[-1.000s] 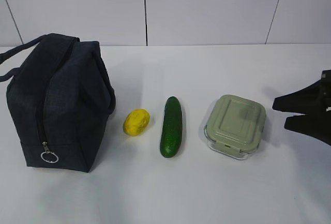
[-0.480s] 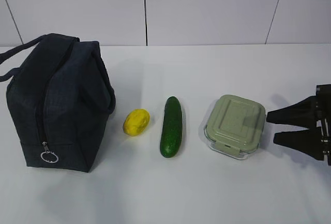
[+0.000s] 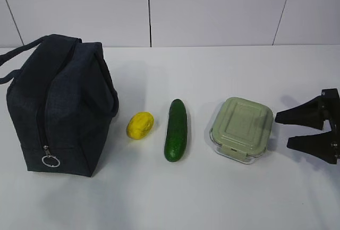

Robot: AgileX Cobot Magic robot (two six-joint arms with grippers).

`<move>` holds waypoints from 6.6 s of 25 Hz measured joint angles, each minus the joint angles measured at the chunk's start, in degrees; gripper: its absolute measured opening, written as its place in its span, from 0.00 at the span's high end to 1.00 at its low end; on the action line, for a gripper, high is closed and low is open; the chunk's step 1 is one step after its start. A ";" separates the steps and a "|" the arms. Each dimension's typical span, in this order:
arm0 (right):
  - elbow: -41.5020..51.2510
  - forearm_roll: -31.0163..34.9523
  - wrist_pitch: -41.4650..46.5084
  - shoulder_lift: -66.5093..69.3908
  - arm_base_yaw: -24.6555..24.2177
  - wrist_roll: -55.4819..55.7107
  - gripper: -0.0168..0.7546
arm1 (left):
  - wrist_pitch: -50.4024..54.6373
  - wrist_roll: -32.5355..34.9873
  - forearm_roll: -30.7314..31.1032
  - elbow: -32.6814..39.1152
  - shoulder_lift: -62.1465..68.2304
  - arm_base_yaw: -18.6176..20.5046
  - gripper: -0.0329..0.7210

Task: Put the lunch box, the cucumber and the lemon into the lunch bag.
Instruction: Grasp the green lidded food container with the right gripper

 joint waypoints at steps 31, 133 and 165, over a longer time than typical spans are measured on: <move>-6.66 0.38 -0.73 11.20 0.00 -3.99 0.20 | 0.00 0.00 0.00 0.00 0.00 0.00 0.53; -8.24 18.93 6.10 25.92 4.06 -19.86 0.21 | 0.00 0.00 0.00 0.00 0.00 0.00 0.53; -8.24 18.49 6.18 25.92 4.06 -20.64 0.36 | 0.00 0.00 0.00 0.00 0.00 0.00 0.53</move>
